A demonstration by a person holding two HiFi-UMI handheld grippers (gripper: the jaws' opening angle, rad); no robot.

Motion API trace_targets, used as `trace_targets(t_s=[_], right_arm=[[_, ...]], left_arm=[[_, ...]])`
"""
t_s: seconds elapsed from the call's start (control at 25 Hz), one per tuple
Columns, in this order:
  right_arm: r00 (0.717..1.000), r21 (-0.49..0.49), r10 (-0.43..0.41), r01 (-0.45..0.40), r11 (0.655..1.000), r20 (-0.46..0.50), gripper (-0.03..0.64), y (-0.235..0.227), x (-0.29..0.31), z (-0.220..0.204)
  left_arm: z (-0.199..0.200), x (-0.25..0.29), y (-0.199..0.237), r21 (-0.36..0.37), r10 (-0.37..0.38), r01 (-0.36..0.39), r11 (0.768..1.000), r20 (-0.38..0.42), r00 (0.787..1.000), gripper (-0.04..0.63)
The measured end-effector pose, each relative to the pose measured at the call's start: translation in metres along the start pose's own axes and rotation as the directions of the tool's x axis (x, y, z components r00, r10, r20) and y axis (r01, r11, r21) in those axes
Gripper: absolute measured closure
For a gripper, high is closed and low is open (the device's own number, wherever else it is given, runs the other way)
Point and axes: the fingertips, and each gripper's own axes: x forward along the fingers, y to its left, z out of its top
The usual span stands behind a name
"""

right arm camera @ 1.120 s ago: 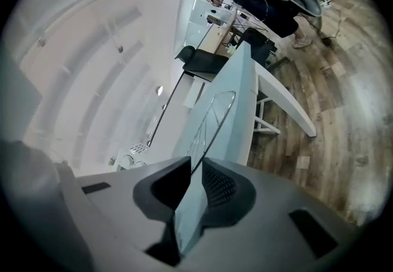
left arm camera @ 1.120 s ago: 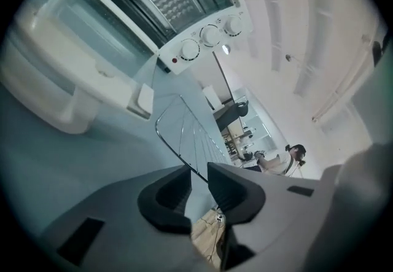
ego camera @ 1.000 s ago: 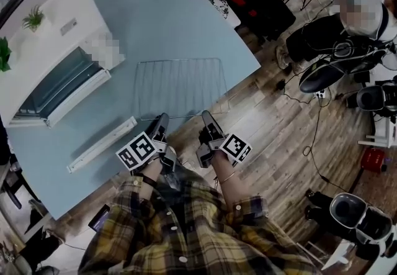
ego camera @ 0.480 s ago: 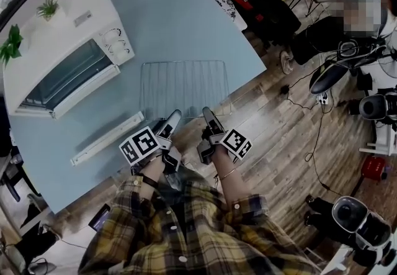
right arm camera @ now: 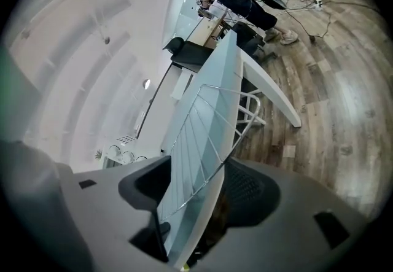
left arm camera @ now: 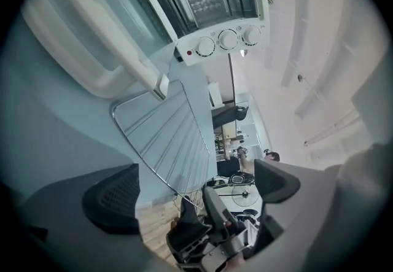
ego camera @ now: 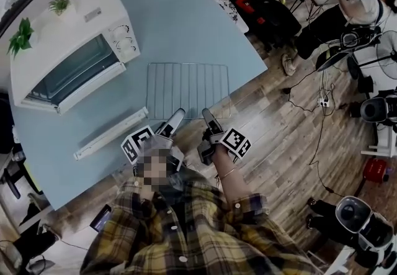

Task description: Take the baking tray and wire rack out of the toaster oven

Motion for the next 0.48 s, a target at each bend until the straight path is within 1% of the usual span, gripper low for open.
trace_targets(t_s=[0.2,0.28,0.4,0.48], right_arm=[[1.000,0.016,-0.005,0.005,1.000,0.013,0.364,-0.003,-0.012,-0.005],[1.000,0.022,0.002,-0.003,1.000,0.026,0.364,0.000,-0.023,-0.006],[0.997,0.025,0.040,-0.042,0.999,0.061,0.364,0.017,-0.042,-0.004],[0.994,-0.005,0.079,-0.079,0.997,0.077,0.364,0.038,-0.050,-0.001]], left_arm=[[-0.008,-0.010,0.002,0.003,-0.001,0.001,1.000,-0.011,1.000,0.023],[-0.012,-0.015,-0.002,0.007,-0.013,0.013,1.000,-0.014,1.000,0.023],[-0.014,-0.022,-0.017,0.037,-0.047,0.047,0.998,-0.008,0.999,0.023],[-0.010,-0.029,-0.031,0.066,-0.076,0.075,0.995,0.008,0.997,0.023]])
